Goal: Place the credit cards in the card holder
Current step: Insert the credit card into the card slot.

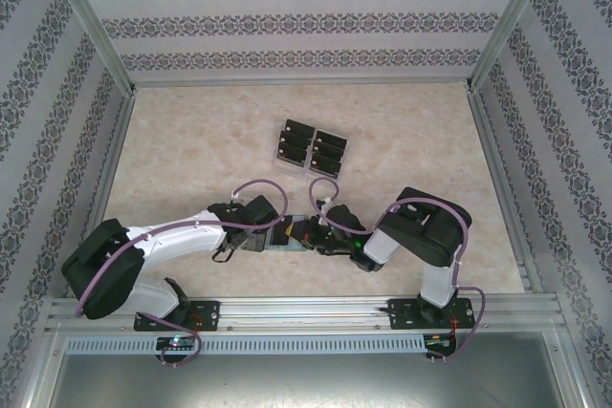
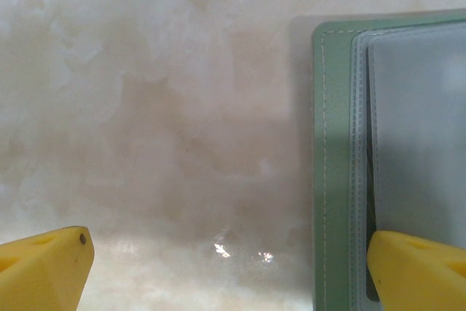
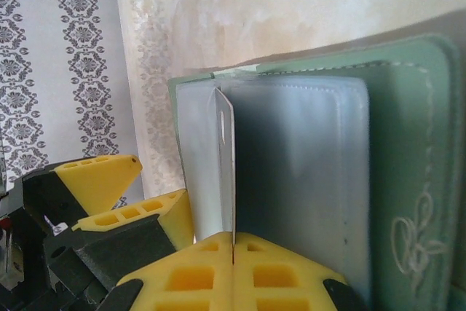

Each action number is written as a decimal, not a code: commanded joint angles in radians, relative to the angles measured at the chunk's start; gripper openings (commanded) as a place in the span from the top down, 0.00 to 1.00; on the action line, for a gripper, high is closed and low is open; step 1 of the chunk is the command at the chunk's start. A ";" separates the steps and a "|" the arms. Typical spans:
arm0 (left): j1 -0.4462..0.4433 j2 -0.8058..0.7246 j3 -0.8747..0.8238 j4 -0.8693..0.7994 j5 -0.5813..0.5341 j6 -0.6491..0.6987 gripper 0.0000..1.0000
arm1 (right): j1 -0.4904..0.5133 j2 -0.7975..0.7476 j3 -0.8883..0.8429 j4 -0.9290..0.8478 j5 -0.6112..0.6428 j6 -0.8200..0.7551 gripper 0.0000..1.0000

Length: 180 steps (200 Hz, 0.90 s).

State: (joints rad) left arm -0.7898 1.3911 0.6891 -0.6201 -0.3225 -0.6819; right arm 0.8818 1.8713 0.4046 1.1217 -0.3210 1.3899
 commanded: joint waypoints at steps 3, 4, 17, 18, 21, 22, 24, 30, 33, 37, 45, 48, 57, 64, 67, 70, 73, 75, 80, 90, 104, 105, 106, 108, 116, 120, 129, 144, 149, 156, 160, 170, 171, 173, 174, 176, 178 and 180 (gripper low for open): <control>0.008 -0.009 0.003 -0.015 -0.006 -0.008 0.02 | 0.016 0.020 0.007 0.015 -0.017 0.007 1.00; 0.008 -0.010 0.002 -0.016 -0.006 -0.008 0.02 | 0.016 0.020 0.005 0.015 -0.017 0.007 1.00; 0.008 -0.009 0.002 -0.016 -0.006 -0.006 0.02 | 0.016 0.019 -0.002 0.019 -0.014 0.010 1.00; 0.007 -0.009 0.002 -0.016 -0.006 -0.007 0.02 | 0.016 0.019 -0.002 0.019 -0.014 0.010 1.00; 0.008 -0.010 0.003 -0.016 -0.006 -0.006 0.02 | 0.016 0.019 -0.005 0.020 -0.013 0.011 1.00; 0.008 -0.010 0.002 -0.016 -0.006 -0.006 0.02 | 0.015 0.019 -0.005 0.021 -0.013 0.012 1.00; 0.008 -0.009 0.002 -0.016 -0.006 -0.007 0.02 | 0.014 0.019 -0.006 0.021 -0.013 0.011 1.00; 0.008 -0.010 0.004 -0.018 -0.007 -0.007 0.02 | 0.015 0.018 -0.010 0.024 -0.011 0.013 1.00; 0.007 -0.011 0.004 -0.018 -0.007 -0.007 0.02 | 0.016 0.017 -0.012 0.024 -0.012 0.015 1.00; 0.008 -0.010 0.004 -0.018 -0.007 -0.006 0.02 | 0.017 0.016 -0.014 0.024 -0.010 0.016 1.00; 0.008 -0.010 0.005 -0.018 -0.007 -0.007 0.02 | 0.017 0.012 -0.020 0.024 -0.006 0.019 1.00; 0.008 -0.010 0.005 -0.017 -0.007 -0.006 0.02 | 0.017 0.011 -0.022 0.024 -0.005 0.022 1.00; 0.008 -0.010 0.005 -0.017 -0.008 -0.006 0.02 | 0.016 0.008 -0.028 0.024 -0.002 0.027 1.00; 0.008 -0.010 0.005 -0.018 -0.007 -0.006 0.02 | 0.018 0.008 -0.033 0.024 0.002 0.034 1.00; 0.008 -0.010 0.005 -0.018 -0.008 -0.007 0.02 | 0.018 0.007 -0.034 0.025 0.003 0.037 1.00; 0.009 -0.010 0.006 -0.017 -0.007 -0.006 0.02 | 0.019 0.006 -0.037 0.027 0.003 0.040 1.00; 0.008 -0.010 0.006 -0.017 -0.007 -0.006 0.02 | 0.019 0.006 -0.039 0.028 0.005 0.042 1.00; 0.008 -0.010 0.005 -0.018 -0.008 -0.007 0.02 | 0.019 0.006 -0.039 0.029 0.005 0.044 1.00; 0.008 -0.009 0.006 -0.018 -0.008 -0.007 0.02 | 0.020 0.006 -0.041 0.028 0.006 0.049 1.00; 0.009 -0.009 0.007 -0.018 -0.009 -0.005 0.02 | 0.021 0.006 -0.045 0.030 0.008 0.058 1.00; 0.008 -0.009 0.007 -0.019 -0.009 -0.004 0.02 | 0.023 0.006 -0.047 0.036 0.010 0.067 1.00; 0.008 -0.009 0.007 -0.019 -0.009 -0.005 0.02 | 0.023 0.005 -0.047 0.036 0.010 0.067 1.00; 0.008 -0.008 0.007 -0.019 -0.009 -0.006 0.02 | 0.022 0.006 -0.048 0.036 0.010 0.067 1.00; 0.009 -0.009 0.007 -0.019 -0.009 -0.005 0.02 | 0.023 0.006 -0.047 0.036 0.010 0.069 1.00; 0.008 -0.009 0.006 -0.019 -0.009 -0.005 0.02 | 0.023 0.006 -0.047 0.036 0.010 0.071 1.00; 0.008 -0.008 0.007 -0.020 -0.009 -0.005 0.02 | 0.025 0.007 -0.046 0.036 0.010 0.073 1.00; 0.008 -0.007 0.007 -0.019 -0.009 -0.005 0.02 | 0.025 0.010 -0.040 0.035 0.003 0.075 1.00; 0.008 -0.007 0.007 -0.018 -0.009 -0.005 0.02 | 0.025 0.021 -0.028 0.038 -0.008 0.078 1.00; 0.009 -0.007 0.006 -0.018 -0.009 -0.005 0.02 | 0.025 0.027 -0.024 0.040 -0.012 0.078 1.00; 0.009 -0.007 0.007 -0.018 -0.008 -0.005 0.02 | 0.025 0.033 -0.017 0.045 -0.020 0.077 1.00; 0.009 -0.007 0.007 -0.018 -0.007 -0.005 0.02 | 0.025 0.037 -0.013 0.047 -0.024 0.077 1.00; 0.008 -0.006 0.007 -0.018 -0.006 -0.005 0.02 | 0.025 0.047 -0.005 0.051 -0.031 0.074 1.00; 0.009 -0.006 0.007 -0.017 -0.006 -0.005 0.02 | 0.025 0.047 -0.004 0.052 -0.032 0.074 1.00; 0.008 -0.005 0.008 -0.017 -0.006 -0.005 0.02 | 0.026 0.049 -0.002 0.052 -0.033 0.073 1.00; 0.008 -0.005 0.008 -0.017 -0.007 -0.004 0.02 | 0.025 0.050 -0.002 0.053 -0.034 0.073 1.00; 0.009 -0.005 0.008 -0.017 -0.006 -0.005 0.02 | 0.025 0.050 0.000 0.053 -0.035 0.072 1.00; 0.009 -0.006 0.007 -0.017 -0.006 -0.005 0.02 | 0.025 0.053 0.001 0.053 -0.036 0.072 1.00; 0.008 -0.005 0.008 -0.017 -0.006 -0.005 0.02 | 0.025 0.054 0.002 0.053 -0.037 0.072 1.00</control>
State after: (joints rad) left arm -0.7898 1.3911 0.6891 -0.6201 -0.3225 -0.6819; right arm 0.8883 1.8866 0.3859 1.1721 -0.3237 1.4612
